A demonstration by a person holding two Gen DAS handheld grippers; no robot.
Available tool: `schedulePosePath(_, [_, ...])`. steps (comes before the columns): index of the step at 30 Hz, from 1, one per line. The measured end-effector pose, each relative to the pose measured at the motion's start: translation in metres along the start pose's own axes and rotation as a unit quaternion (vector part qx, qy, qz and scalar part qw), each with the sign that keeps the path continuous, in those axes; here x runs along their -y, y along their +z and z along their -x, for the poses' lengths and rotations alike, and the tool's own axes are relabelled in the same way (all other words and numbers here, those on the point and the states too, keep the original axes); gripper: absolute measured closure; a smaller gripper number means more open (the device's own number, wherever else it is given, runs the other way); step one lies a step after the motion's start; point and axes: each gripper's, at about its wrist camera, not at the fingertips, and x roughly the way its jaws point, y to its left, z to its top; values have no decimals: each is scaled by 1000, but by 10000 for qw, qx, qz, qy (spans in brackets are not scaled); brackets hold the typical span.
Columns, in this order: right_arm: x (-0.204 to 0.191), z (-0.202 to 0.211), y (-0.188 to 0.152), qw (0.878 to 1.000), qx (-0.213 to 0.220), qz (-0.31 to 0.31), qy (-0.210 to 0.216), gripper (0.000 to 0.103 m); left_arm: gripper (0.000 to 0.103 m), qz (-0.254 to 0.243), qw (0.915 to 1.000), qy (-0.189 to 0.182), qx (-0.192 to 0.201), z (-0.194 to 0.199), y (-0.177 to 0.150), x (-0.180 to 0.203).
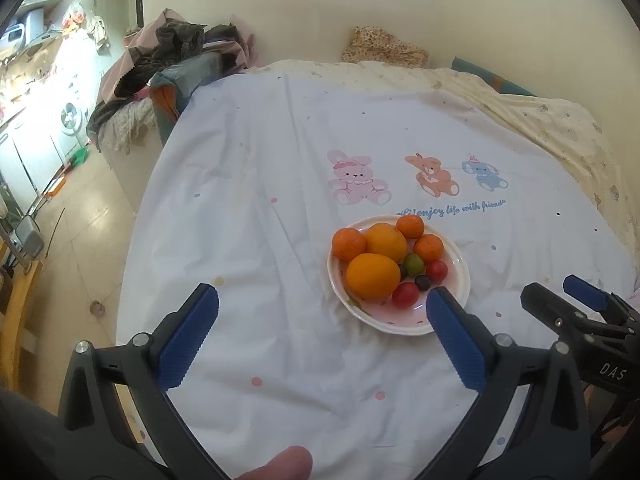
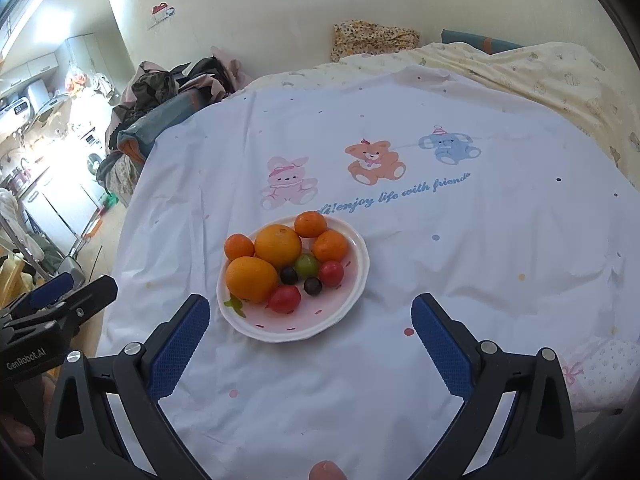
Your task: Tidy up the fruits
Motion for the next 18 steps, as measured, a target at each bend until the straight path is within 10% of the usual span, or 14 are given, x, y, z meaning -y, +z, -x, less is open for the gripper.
schedulePosePath(18, [-1,2,0,10000,21,22,-18,0,1,-16,10000,-60,8,0,-3,3])
